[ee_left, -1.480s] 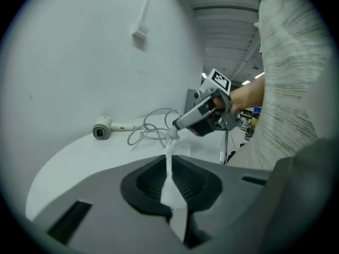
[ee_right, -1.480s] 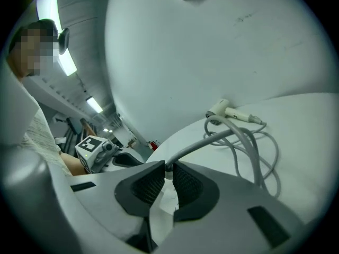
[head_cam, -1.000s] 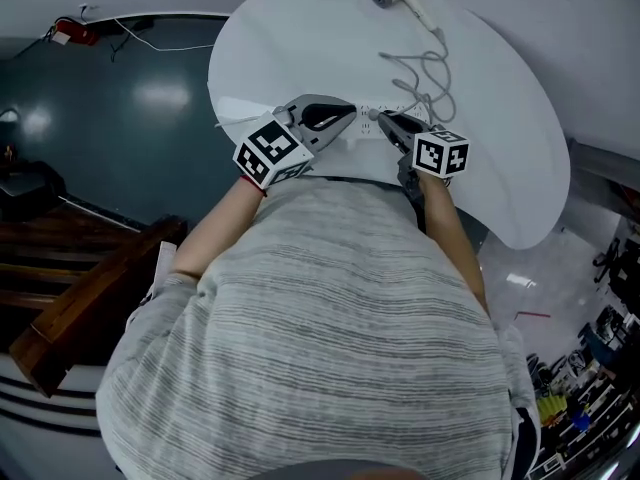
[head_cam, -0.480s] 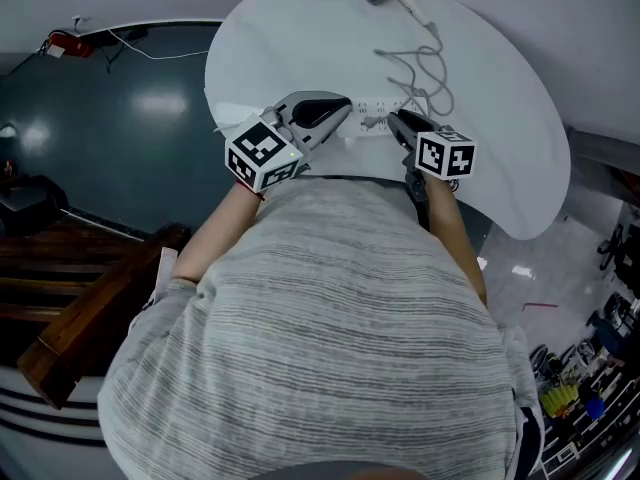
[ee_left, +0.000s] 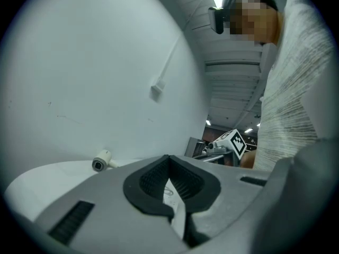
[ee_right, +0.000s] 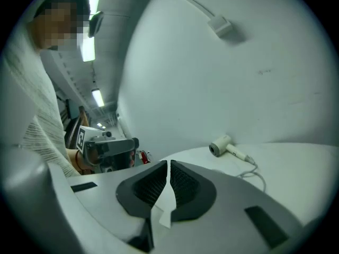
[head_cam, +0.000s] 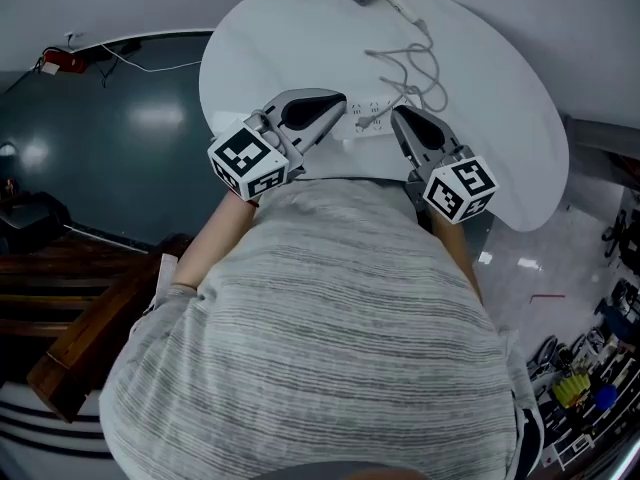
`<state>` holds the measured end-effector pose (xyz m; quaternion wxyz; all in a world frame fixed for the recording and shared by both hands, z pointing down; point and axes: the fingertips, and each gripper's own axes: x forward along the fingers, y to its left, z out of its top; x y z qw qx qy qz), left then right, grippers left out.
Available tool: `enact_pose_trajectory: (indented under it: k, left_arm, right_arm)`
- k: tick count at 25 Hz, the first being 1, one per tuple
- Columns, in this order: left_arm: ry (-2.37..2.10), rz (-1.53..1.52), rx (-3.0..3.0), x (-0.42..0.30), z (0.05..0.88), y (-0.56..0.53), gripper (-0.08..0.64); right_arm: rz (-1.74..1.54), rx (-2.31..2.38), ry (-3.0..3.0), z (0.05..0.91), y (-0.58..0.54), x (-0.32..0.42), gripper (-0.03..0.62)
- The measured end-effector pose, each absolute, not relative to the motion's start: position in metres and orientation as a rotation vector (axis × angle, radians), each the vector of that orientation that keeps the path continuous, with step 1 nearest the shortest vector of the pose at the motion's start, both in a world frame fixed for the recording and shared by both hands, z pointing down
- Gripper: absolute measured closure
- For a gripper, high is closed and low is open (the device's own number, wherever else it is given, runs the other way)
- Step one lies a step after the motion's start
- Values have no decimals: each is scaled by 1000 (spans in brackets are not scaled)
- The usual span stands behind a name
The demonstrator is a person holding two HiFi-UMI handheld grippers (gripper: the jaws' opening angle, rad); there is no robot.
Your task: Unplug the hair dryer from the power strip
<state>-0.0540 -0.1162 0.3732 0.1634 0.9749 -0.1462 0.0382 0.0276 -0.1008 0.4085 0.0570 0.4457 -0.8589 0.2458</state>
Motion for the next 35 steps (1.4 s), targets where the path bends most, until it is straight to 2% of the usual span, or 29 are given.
enact_pose_trajectory:
  k: [4, 8, 35]
  left_arm:
    - [-408, 79, 2793, -52, 365, -113, 554]
    - [-395, 73, 2796, -49, 364, -111, 554]
    - [-387, 88, 2780, -50, 374, -112, 554]
  right_arm:
    - [505, 1323, -2679, 383, -95, 11, 566]
    - [442, 1318, -2700, 373, -95, 5, 566]
    - [487, 1345, -2644, 383, -92, 21, 568]
